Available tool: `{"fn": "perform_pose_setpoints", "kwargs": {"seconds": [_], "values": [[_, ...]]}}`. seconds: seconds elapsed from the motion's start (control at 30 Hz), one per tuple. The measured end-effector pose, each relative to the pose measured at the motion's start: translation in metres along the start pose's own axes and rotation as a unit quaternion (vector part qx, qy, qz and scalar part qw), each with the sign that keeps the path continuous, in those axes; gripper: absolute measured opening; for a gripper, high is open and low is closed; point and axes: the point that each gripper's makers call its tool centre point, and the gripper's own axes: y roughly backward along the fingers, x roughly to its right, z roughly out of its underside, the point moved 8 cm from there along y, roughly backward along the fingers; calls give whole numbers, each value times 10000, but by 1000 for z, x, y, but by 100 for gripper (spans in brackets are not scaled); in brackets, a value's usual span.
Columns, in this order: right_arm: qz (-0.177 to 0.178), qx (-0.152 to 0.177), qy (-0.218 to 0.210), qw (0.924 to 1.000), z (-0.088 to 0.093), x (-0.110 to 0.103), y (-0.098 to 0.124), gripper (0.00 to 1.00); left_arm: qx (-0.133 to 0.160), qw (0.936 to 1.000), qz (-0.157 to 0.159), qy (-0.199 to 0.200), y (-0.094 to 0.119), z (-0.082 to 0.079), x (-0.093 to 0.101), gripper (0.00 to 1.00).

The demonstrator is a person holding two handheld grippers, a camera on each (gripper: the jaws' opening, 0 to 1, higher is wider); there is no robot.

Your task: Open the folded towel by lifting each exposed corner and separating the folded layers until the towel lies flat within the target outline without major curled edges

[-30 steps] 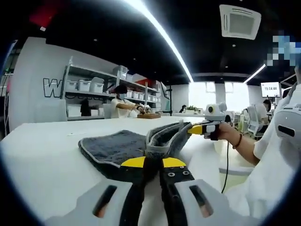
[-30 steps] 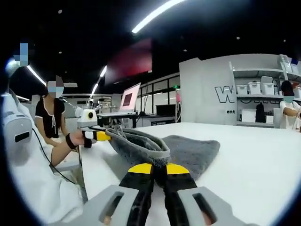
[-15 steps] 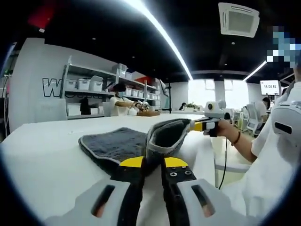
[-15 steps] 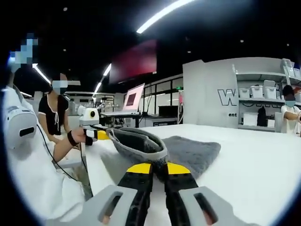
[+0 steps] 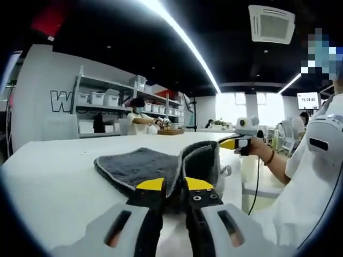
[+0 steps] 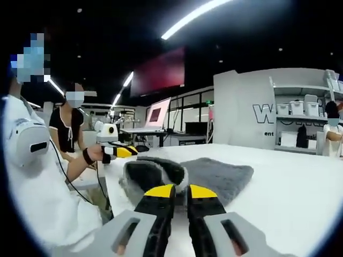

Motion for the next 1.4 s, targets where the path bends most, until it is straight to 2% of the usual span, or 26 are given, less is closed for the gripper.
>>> {"fn": "perform_pose_setpoints", "kwargs": {"seconds": [0.4,0.7,0.8,1.2,1.33,1.4], "values": [[-239,126,17,9996,-8,-6,7,2,97,9999,-22,52,5,-2,0,11],[-446,-1,-7,9990,-2,-15,-8,3,28,9999,-65,77,-1,4,0,11],[-529,-64,160,9985,-4,-27,-21,3,57,9999,-62,87,-1,3,1,12],[-663,-96,255,9974,-6,-40,-32,3,9,9997,-249,72,-3,4,-6,13],[-702,-128,319,9969,-6,-43,-36,4,103,9995,-274,114,-3,1,-9,12],[-736,-117,328,9967,-7,-46,-40,4,42,9995,-304,119,-5,2,-12,12]]}}
